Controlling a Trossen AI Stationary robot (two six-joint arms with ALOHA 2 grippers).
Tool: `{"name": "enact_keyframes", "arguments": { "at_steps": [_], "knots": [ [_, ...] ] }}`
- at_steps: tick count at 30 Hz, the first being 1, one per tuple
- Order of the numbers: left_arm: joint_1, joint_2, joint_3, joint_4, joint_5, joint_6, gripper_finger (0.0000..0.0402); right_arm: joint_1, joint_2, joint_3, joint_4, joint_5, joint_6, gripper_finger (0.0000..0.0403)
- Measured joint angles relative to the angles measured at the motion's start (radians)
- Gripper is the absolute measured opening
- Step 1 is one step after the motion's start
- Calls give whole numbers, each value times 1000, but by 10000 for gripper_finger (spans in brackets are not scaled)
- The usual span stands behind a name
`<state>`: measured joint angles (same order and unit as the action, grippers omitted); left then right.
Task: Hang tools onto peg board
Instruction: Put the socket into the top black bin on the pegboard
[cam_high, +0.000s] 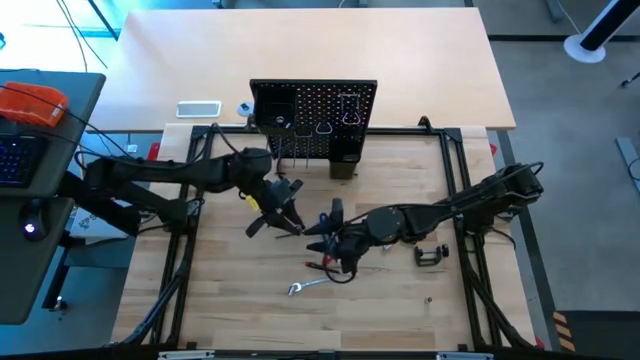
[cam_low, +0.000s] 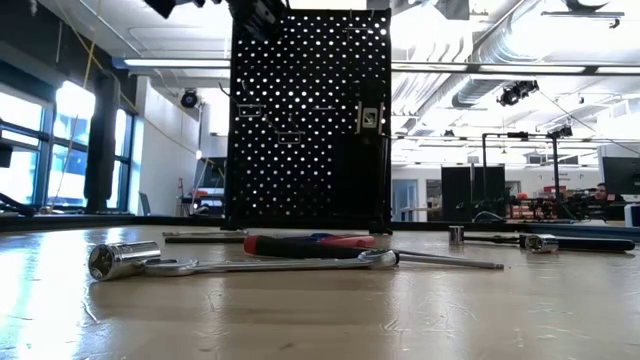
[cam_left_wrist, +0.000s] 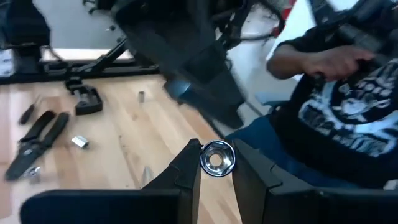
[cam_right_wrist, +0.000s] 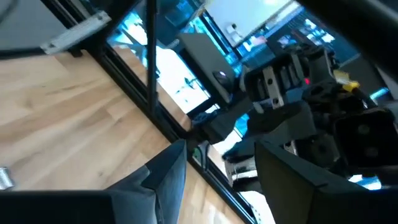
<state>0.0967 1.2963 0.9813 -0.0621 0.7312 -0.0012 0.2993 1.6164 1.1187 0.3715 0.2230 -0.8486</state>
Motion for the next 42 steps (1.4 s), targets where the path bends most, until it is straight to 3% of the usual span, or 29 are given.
{"name": "enact_keyframes", "arguments": {
  "at_steps": [22,33,42],
  "knots": [
    [-22,118,99,6,47,-23,54,-13,5,1,-20,59,40,183],
    [-17,120,99,-5,55,-35,54,-16,20,2,-8,75,29,109],
    [-18,120,99,-4,49,-37,76,-16,20,1,-8,81,49,92]
  ]
}}
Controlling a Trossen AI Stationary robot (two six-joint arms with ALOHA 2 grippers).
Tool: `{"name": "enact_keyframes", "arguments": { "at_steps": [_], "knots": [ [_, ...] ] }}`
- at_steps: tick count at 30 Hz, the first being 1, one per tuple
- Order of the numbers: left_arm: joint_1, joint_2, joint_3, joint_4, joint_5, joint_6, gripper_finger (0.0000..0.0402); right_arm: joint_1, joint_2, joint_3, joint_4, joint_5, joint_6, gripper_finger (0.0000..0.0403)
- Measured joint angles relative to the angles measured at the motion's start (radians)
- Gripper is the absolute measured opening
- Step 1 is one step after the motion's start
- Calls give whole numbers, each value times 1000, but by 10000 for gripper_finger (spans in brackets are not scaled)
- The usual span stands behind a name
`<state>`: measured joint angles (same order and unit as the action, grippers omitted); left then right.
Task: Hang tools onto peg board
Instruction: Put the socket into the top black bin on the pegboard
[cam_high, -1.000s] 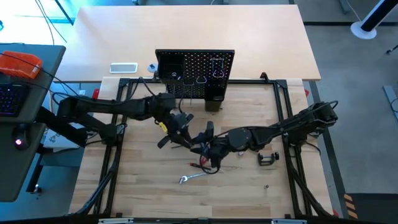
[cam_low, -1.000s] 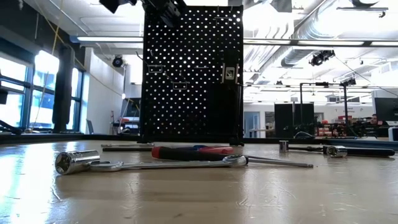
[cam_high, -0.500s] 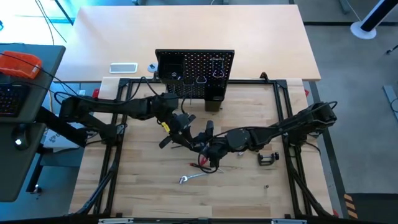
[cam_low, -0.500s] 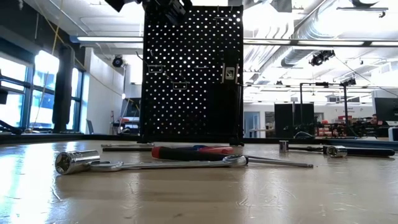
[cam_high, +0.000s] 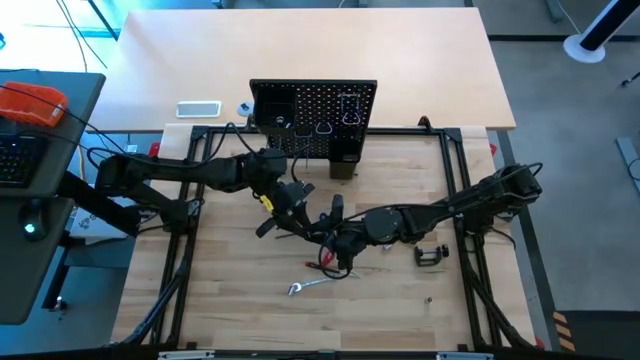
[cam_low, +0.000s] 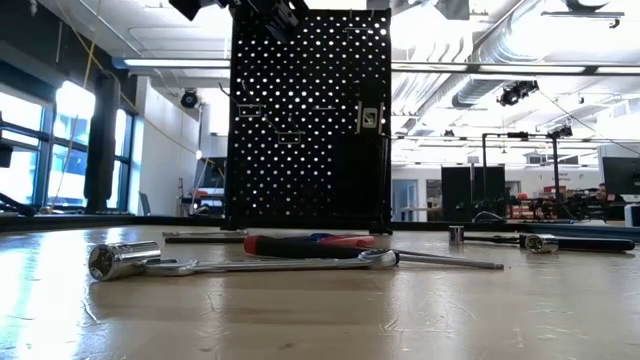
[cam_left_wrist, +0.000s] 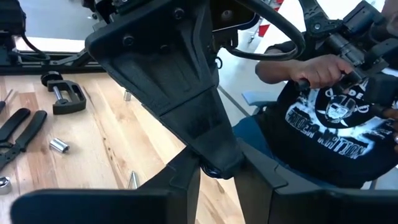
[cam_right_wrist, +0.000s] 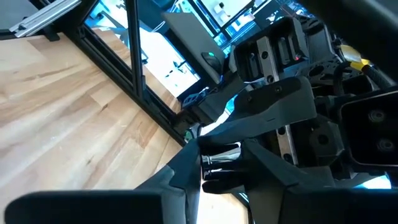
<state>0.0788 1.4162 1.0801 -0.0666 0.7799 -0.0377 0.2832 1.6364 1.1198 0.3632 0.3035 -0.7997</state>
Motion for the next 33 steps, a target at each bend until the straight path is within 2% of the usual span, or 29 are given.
{"name": "enact_keyframes", "arguments": {
  "at_steps": [11,14,19,25,30,33],
  "knots": [
    [0,-10,3,-24,-16,-5,80,0,0,0,2,30,6,91],
    [11,-31,3,-37,-36,2,91,7,0,0,9,57,7,91],
    [20,-80,3,-99,-119,59,126,15,-3,0,19,113,-12,88],
    [21,-161,9,-143,-165,88,164,21,-25,-3,-11,114,-11,81],
    [21,-238,6,-183,-250,107,176,20,-52,-3,3,115,-17,80],
    [21,-288,6,-262,-347,146,177,21,-65,-3,8,116,-23,79]
  ]
}}
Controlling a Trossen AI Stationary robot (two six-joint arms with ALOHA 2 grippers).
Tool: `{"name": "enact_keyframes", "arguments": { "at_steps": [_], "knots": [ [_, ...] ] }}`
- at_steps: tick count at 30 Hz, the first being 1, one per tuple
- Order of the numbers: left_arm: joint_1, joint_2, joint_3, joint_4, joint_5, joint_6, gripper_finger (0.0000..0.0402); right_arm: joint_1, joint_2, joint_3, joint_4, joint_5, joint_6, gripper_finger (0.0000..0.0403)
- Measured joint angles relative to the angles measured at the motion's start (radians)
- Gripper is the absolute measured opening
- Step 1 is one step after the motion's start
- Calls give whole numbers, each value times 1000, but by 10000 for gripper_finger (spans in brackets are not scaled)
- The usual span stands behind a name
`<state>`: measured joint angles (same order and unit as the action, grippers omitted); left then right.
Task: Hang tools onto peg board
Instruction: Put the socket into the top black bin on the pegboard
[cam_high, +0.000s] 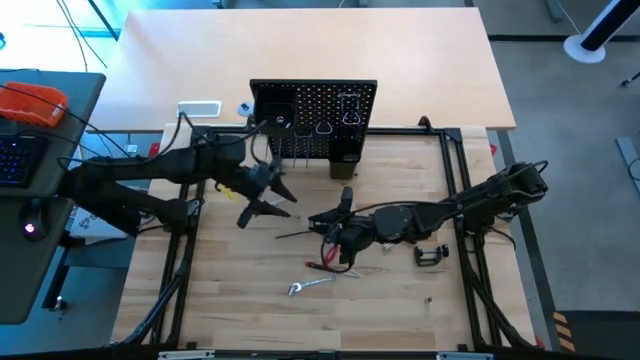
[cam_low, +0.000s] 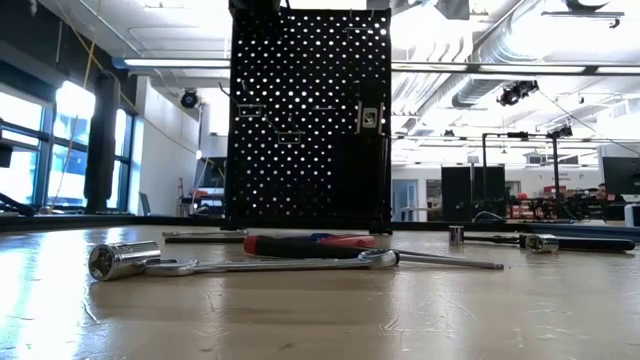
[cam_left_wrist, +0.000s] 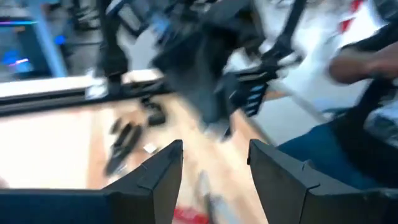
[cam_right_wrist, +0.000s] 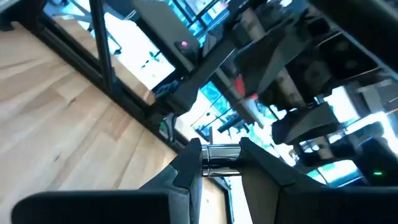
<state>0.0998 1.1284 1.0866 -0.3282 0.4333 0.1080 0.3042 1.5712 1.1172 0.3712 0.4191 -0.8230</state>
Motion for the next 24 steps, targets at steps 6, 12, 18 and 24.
{"name": "enact_keyframes", "arguments": {
  "at_steps": [6,12,18,24],
  "knots": [
    [-21,-34,-7,-128,-163,27,177,-5,-9,16,58,18,-48,79],
    [-62,12,-38,-137,-201,27,177,-39,-10,108,7,8,-59,79],
    [-99,51,-97,-118,-316,21,177,-84,-10,223,-95,-11,-59,79],
    [-102,22,-171,-120,-418,-2,177,-123,-10,338,-211,-24,-55,79]
  ]
}}
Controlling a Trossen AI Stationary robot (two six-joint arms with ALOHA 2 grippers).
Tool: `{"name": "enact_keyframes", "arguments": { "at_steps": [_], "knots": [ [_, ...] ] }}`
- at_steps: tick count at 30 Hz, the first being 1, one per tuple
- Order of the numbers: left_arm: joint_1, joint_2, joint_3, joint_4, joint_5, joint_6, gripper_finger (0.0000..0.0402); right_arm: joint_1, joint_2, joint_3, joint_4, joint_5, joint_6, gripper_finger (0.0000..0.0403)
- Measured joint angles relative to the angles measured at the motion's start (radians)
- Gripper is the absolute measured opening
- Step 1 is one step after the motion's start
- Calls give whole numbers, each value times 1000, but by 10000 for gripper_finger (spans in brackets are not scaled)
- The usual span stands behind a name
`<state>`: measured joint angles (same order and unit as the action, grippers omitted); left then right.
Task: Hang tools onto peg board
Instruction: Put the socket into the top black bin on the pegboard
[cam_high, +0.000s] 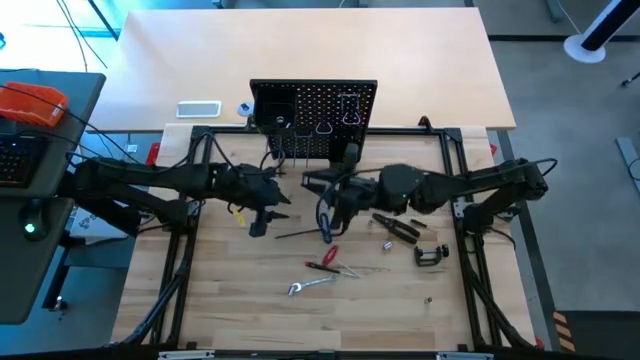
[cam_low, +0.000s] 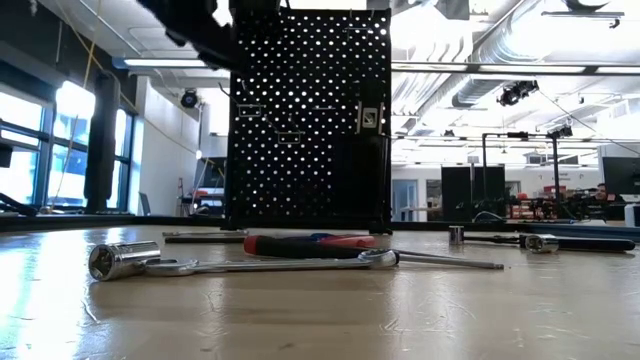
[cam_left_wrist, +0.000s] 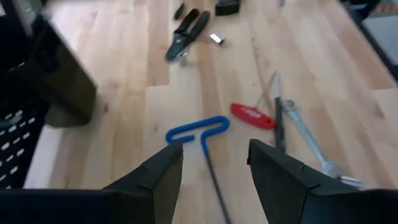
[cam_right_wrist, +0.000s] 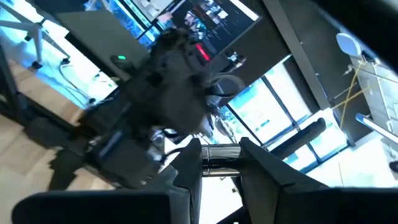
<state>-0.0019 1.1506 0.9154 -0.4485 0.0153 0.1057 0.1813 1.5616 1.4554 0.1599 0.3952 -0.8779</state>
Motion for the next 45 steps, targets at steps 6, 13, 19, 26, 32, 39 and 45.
{"name": "enact_keyframes", "arguments": {
  "at_steps": [6,13,19,26,32,39,45],
  "knots": [
    [-3,-37,-73,81,-2,-5,177,-74,0,103,-62,-116,81,79],
    [-5,-38,-172,246,-6,-44,177,-193,1,164,-75,-330,244,79],
    [-5,-37,-246,345,-6,-95,177,-265,4,187,-71,-415,321,79],
    [-5,-37,-291,438,-5,-138,177,-299,21,189,-2,-456,330,79],
    [-6,-37,-296,467,-5,-147,177,-324,80,189,23,-467,339,79],
    [-17,-37,-296,464,-6,-155,177,-334,144,292,-15,-467,338,79],
    [-25,-37,-296,470,-25,-148,177,-334,261,495,-186,-441,321,79]
  ]
}}
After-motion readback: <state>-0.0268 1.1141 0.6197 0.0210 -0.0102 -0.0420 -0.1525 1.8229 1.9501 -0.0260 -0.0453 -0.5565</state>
